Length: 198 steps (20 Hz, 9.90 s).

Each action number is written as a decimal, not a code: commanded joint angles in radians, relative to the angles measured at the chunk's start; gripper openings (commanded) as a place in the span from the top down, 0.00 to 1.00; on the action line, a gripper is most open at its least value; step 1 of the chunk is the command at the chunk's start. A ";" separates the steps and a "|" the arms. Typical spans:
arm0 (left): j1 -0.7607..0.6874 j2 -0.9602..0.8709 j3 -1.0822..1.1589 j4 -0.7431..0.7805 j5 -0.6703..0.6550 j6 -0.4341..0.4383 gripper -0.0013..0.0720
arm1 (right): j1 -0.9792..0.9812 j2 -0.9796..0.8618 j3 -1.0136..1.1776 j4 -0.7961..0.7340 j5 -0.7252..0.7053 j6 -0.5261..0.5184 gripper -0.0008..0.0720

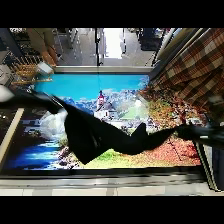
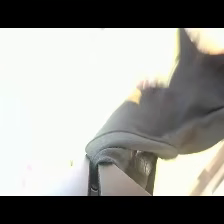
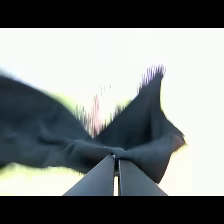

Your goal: Fold the clothes and pants, and hang the long-sleeved shirts on hangers.

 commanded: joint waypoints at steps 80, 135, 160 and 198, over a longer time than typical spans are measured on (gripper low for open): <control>0.387 -0.066 0.200 -0.336 -0.115 -0.327 0.98 | -0.125 -0.589 0.785 0.235 0.160 -0.253 0.97; 0.275 0.018 -1.095 0.188 -0.055 -0.344 0.29 | -0.394 -1.008 -0.129 0.117 0.106 -0.509 0.28; 0.400 -0.268 -0.389 -0.150 -0.093 -0.290 0.98 | -0.086 -0.913 0.110 0.226 -0.082 -0.194 0.97; -0.240 -0.530 -0.145 0.158 -0.011 0.054 0.98 | -0.128 -0.964 0.545 -0.306 0.191 -0.049 0.97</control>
